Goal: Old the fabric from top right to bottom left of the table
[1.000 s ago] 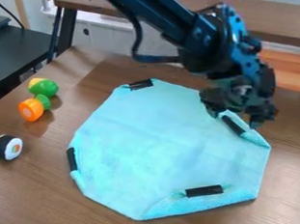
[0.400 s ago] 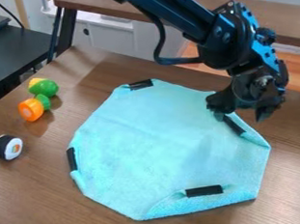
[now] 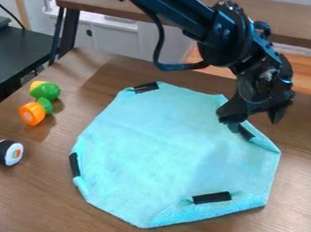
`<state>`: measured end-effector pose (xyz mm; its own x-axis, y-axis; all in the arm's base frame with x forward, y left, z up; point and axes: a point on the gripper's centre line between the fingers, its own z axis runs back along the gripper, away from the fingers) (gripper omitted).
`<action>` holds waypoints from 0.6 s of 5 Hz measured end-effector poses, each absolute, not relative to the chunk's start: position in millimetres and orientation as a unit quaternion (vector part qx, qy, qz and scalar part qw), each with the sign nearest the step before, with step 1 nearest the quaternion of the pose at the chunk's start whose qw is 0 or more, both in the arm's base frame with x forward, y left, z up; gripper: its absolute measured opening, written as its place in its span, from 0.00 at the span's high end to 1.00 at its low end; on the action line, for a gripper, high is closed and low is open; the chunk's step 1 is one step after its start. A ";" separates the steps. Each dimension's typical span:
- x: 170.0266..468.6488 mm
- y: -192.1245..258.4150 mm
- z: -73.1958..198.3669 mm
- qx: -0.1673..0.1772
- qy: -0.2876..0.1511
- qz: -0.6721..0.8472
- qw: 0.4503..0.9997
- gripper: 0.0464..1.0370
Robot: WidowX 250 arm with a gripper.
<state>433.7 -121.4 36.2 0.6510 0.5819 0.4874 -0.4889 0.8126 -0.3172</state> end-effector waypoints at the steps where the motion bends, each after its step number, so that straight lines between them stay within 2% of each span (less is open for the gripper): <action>1: 435.4 -119.7 39.7 -0.087 -0.282 0.335 0.895 0.04; 2: 436.3 -120.8 44.8 -0.088 -0.269 0.360 0.889 0.04; 3: 437.0 -117.1 32.6 -0.083 -0.254 0.368 0.890 0.04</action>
<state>437.0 -117.1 32.6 0.5991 0.6980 0.3922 -0.6141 0.7149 -0.3344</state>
